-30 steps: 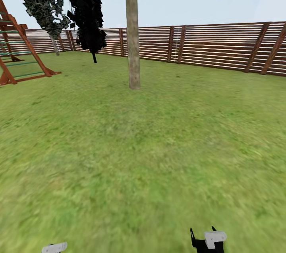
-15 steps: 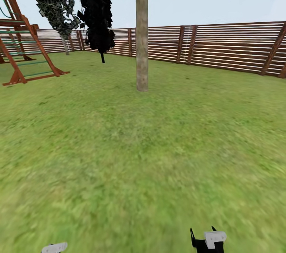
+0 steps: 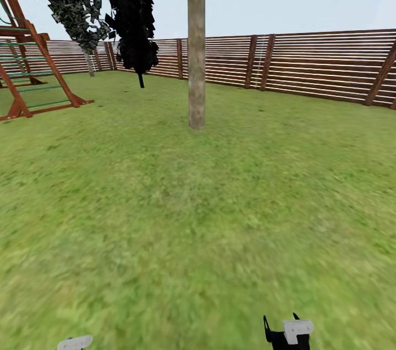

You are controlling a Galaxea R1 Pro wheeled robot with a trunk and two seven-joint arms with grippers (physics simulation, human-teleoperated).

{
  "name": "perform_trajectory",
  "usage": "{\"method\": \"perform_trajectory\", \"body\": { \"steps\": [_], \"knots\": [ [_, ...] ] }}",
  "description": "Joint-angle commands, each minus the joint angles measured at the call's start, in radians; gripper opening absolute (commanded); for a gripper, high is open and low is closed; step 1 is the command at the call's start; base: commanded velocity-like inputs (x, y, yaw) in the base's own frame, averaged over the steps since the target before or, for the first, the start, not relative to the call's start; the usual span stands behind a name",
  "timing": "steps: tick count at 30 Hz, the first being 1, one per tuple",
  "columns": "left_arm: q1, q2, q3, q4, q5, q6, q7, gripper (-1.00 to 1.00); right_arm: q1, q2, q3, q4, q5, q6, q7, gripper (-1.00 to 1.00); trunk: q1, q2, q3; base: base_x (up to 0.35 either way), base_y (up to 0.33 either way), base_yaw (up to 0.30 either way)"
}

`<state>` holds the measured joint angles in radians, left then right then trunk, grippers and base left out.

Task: In the garden, pick up the pesticide atomizer on the floor and spray pesticide onto both trees until each tree trunk is fully covered.

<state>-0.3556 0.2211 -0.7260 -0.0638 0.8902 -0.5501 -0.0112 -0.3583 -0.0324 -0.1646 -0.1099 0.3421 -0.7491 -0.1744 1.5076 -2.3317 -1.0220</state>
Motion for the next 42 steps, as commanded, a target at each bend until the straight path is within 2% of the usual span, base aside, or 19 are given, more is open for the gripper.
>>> {"method": "perform_trajectory", "body": {
  "steps": [1,42],
  "knots": [
    [0.0,0.0,-0.008,-0.001,0.01,-0.002,-0.001,-1.0,-0.001,0.0,-0.006,0.001,0.011,-0.003,-0.005,1.0,0.0,0.0,-0.001,0.338,0.0,0.0],
    [0.0,0.001,-0.007,-0.001,0.01,-0.001,-0.001,-1.0,-0.001,0.0,-0.006,0.001,0.012,-0.003,-0.005,1.0,0.0,0.0,-0.001,0.338,0.0,0.0]
  ]
}}
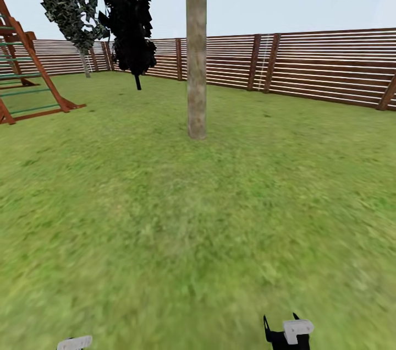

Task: In the garden, pick up the pesticide atomizer on the floor and spray pesticide onto both trees until each tree trunk is fully covered.

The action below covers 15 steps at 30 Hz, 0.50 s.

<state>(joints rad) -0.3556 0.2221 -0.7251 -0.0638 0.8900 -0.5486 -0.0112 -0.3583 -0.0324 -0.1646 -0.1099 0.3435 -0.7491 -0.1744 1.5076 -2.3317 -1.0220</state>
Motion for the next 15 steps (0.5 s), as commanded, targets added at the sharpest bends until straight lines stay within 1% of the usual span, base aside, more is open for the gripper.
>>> {"method": "perform_trajectory", "body": {
  "steps": [1,15],
  "knots": [
    [0.0,0.0,-0.008,-0.001,0.01,-0.002,-0.001,-1.0,-0.001,0.0,-0.006,0.001,0.01,-0.003,-0.005,1.0,0.0,0.0,-0.001,0.338,0.0,0.0],
    [0.0,0.0,-0.008,-0.001,0.01,-0.002,-0.001,-1.0,-0.001,0.0,-0.006,0.001,0.011,-0.003,-0.005,1.0,0.0,0.0,-0.001,0.338,0.0,0.0]
  ]
}}
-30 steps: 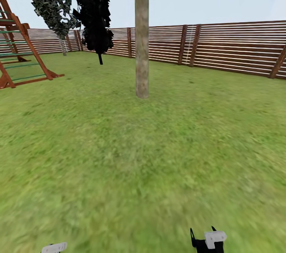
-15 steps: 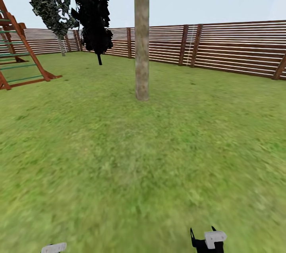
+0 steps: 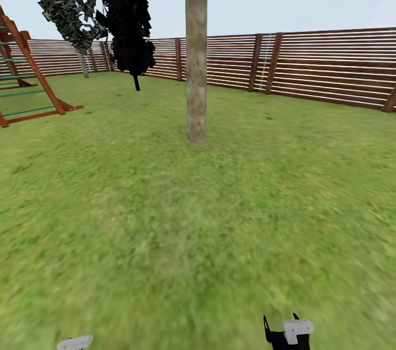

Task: In the garden, pick up the pesticide atomizer on the floor and spray pesticide onto both trees until each tree trunk is fully covered.

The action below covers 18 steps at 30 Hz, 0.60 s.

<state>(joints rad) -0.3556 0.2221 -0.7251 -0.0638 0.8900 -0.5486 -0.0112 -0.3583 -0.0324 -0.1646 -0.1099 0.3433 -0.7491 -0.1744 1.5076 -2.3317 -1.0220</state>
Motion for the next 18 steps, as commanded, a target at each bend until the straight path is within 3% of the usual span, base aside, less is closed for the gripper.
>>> {"method": "perform_trajectory", "body": {
  "steps": [1,18],
  "knots": [
    [0.0,0.0,-0.008,-0.001,0.01,-0.002,-0.001,-1.0,-0.001,0.0,-0.006,0.001,0.01,-0.003,-0.005,1.0,0.0,0.0,-0.001,0.338,0.0,0.0],
    [0.0,0.0,-0.008,-0.001,0.01,-0.002,-0.001,-1.0,-0.001,0.0,-0.006,0.001,0.011,-0.003,-0.005,1.0,0.0,0.0,-0.001,0.338,0.0,0.0]
  ]
}}
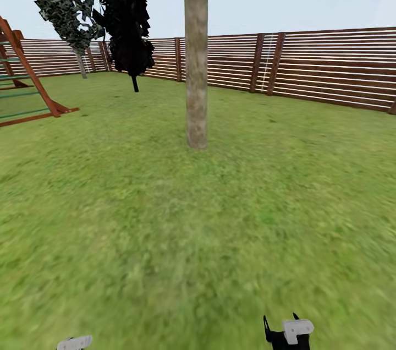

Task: In the garden, pick up the pesticide atomizer on the floor and spray pesticide onto both trees until each tree trunk is fully covered.

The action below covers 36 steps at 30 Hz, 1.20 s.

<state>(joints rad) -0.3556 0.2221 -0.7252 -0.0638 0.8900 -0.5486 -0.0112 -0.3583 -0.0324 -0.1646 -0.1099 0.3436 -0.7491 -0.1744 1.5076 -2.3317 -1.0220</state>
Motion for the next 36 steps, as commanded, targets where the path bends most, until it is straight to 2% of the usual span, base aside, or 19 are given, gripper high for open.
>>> {"method": "perform_trajectory", "body": {
  "steps": [1,36],
  "knots": [
    [0.0,0.0,-0.008,-0.001,0.01,-0.002,-0.001,-1.0,-0.001,0.0,-0.006,0.001,0.011,-0.003,-0.005,1.0,0.0,0.0,-0.001,0.338,0.0,0.0],
    [0.0,0.0,-0.008,-0.001,0.01,-0.002,-0.001,-1.0,-0.001,0.0,-0.006,0.001,0.011,-0.003,-0.005,1.0,0.0,0.0,-0.001,0.338,0.0,0.0]
  ]
}}
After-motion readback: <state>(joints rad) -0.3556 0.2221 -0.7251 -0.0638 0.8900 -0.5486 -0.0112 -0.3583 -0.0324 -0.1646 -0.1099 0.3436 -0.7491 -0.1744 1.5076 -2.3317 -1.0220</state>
